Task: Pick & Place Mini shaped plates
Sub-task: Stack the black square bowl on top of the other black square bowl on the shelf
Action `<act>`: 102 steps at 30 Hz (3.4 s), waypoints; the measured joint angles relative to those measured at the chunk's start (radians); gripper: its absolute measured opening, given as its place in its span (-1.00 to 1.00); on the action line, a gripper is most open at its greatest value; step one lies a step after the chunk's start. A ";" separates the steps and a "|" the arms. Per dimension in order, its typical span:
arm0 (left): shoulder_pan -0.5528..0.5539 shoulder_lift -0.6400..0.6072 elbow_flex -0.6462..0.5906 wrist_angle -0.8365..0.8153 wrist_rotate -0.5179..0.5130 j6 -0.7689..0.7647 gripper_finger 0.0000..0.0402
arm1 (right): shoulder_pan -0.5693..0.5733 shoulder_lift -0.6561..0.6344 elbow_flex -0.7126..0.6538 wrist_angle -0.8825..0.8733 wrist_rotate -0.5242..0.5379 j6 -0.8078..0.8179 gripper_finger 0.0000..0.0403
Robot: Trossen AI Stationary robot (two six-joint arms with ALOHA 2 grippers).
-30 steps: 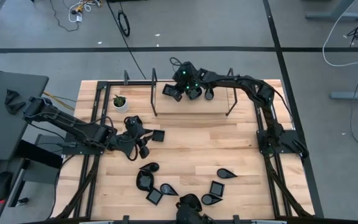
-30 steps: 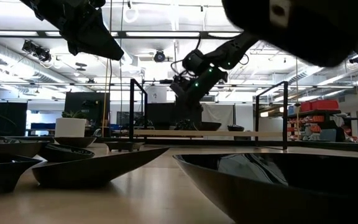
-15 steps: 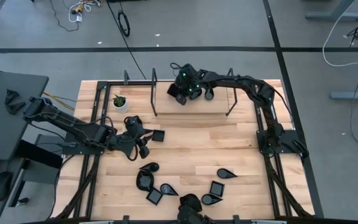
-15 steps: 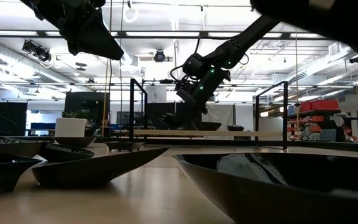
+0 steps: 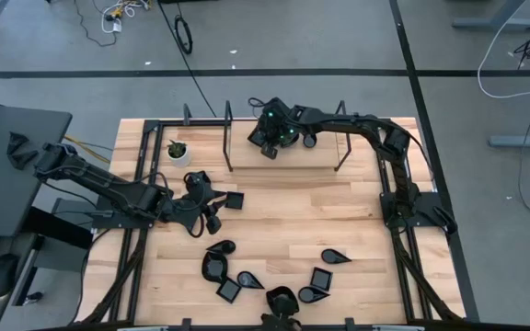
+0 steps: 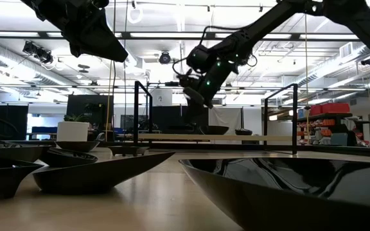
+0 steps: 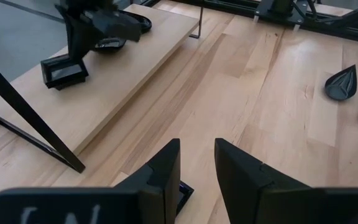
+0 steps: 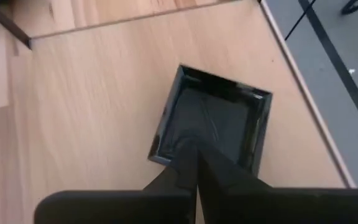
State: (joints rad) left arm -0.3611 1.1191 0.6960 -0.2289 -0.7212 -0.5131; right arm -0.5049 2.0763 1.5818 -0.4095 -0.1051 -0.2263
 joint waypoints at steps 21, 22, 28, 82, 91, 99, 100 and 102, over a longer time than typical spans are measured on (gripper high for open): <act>0.000 0.000 0.000 0.004 0.011 -0.001 -0.47 | 0.003 -0.034 0.000 -0.133 -0.043 0.002 -0.97; 0.000 0.000 0.000 0.006 0.011 -0.001 -0.47 | 0.000 -0.034 0.000 -0.135 -0.043 0.004 -0.97; 0.000 0.000 0.000 0.010 0.011 -0.001 -0.47 | -0.012 -0.020 0.000 -0.156 -0.045 0.000 -0.97; 0.000 0.000 0.000 0.038 0.011 0.002 -0.47 | -0.011 0.043 0.000 0.114 -0.007 0.244 -0.97; 0.000 0.000 0.000 0.038 0.008 0.002 -0.47 | -0.004 0.043 0.000 0.069 -0.051 0.195 -0.94; 0.000 0.000 0.000 0.038 0.008 0.002 -0.47 | 0.011 0.043 0.000 0.062 -0.084 0.137 -0.95; 0.000 0.000 0.000 0.038 0.008 0.002 -0.47 | 0.014 0.043 0.000 0.061 -0.091 0.127 -0.95; 0.000 0.000 0.000 0.038 0.008 0.002 -0.47 | 0.023 0.043 0.000 0.060 -0.098 0.107 -0.95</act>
State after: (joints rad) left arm -0.3611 1.1191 0.6964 -0.1913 -0.7136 -0.5114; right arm -0.4824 2.1197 1.5818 -0.3497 -0.2030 -0.1197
